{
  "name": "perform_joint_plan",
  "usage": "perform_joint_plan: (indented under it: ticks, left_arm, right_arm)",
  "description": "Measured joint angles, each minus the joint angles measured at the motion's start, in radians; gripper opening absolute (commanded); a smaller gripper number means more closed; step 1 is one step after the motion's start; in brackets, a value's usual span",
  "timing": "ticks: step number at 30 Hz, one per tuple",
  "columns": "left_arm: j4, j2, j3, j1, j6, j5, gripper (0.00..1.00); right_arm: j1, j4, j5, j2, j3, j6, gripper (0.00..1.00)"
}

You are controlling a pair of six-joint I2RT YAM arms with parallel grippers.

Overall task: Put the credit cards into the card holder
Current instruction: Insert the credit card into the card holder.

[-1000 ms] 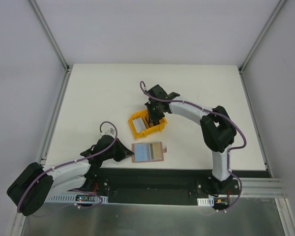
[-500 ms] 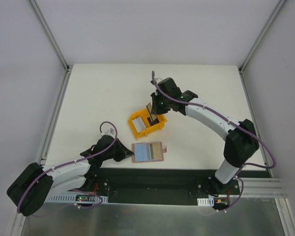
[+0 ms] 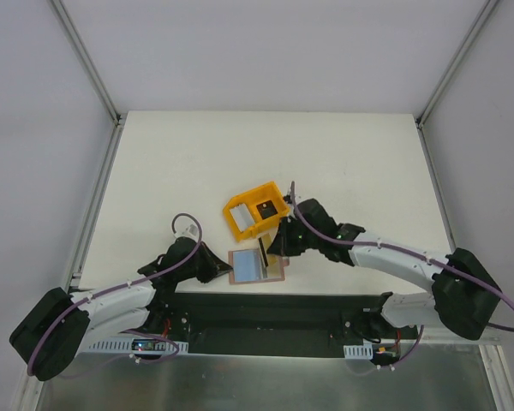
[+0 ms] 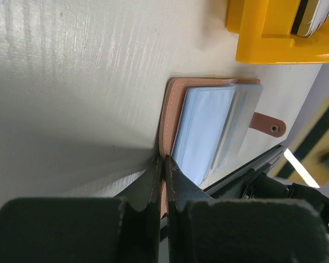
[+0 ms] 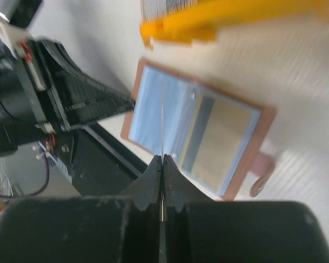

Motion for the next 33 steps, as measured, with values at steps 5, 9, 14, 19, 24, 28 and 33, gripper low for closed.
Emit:
perform_joint_plan:
  ticks: [5,9,14,19,24,28,33]
  left_arm:
    - [-0.002,-0.005,-0.003,0.000,-0.016,-0.001,0.00]
    - [-0.002,-0.005,-0.003,0.000,-0.026,-0.001,0.00]
    - [-0.012,-0.013,-0.005,0.000,-0.040,-0.002,0.00]
    - [-0.018,-0.019,-0.006,0.000,-0.043,-0.007,0.00]
    - [-0.018,-0.019,-0.006,0.000,-0.045,-0.007,0.00]
    - [-0.020,-0.022,-0.006,0.000,-0.047,-0.008,0.00]
    - [-0.024,-0.026,-0.006,0.000,-0.047,-0.009,0.00]
  right_arm:
    - [0.089,0.167,0.003,0.019,-0.164,0.139,0.00]
    - [0.089,0.290,0.002,0.070,-0.208,0.205,0.00]
    - [0.089,0.382,0.002,0.096,-0.259,0.248,0.00]
    - [0.089,0.446,-0.001,0.133,-0.287,0.260,0.00]
    - [0.089,0.527,-0.013,0.169,-0.313,0.282,0.00]
    - [0.087,0.574,-0.021,0.194,-0.319,0.294,0.00]
    - [0.088,0.616,-0.031,0.215,-0.322,0.307,0.00]
